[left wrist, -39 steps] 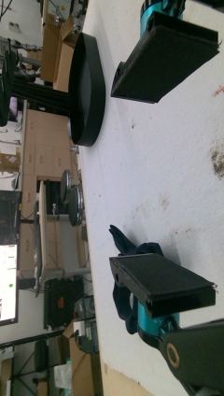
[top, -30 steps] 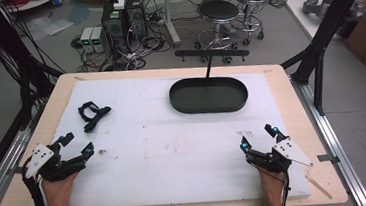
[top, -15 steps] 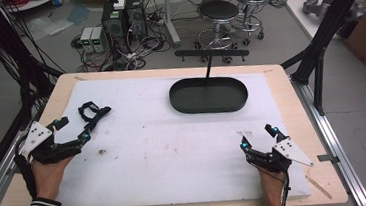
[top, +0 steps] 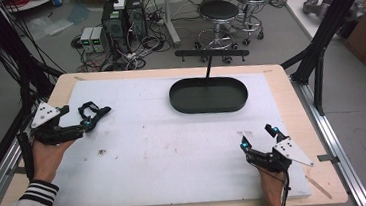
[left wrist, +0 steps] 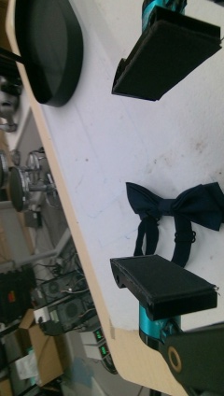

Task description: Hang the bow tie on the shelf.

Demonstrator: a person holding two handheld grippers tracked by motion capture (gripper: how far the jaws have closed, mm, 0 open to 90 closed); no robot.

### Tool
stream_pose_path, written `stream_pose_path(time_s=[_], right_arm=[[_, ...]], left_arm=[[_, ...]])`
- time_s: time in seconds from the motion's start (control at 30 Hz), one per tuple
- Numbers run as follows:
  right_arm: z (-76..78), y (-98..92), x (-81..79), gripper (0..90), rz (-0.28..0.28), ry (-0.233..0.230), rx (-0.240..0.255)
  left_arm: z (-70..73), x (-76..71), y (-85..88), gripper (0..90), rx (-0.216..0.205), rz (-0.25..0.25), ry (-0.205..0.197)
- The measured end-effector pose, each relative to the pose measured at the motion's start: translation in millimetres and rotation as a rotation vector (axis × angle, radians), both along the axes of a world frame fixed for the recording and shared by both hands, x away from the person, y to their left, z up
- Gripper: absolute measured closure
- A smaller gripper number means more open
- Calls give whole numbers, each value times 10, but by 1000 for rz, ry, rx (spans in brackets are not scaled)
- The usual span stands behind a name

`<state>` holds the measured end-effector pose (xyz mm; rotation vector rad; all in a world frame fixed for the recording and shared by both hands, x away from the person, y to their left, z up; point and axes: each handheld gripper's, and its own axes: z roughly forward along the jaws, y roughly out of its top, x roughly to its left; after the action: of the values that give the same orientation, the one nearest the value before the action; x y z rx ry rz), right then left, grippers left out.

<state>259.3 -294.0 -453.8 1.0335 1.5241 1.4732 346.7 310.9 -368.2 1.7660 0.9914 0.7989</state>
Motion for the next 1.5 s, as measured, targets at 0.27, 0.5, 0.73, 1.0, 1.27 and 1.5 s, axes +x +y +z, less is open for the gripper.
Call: stream_pose_path(time_s=[0.27,0.5,0.73,1.0,1.27,1.5], right_arm=[[0,2,0,75,-2,0,-1],[0,2,0,75,-2,-1,-1],[-1,2,-3,75,-3,0,0],[-1,4,-5,75,-5,-5,-3],[-2,2,-7,75,-5,-3,0],[-2,-2,-5,75,-5,-8,-1]], left_arm=[[-43,175,-47,151,71,-3,129],[-91,272,-76,156,106,-5,205],[-135,340,-65,160,129,6,266],[-229,406,-99,173,189,13,323],[-353,477,-150,187,251,20,392],[-427,532,-141,217,248,32,434]])
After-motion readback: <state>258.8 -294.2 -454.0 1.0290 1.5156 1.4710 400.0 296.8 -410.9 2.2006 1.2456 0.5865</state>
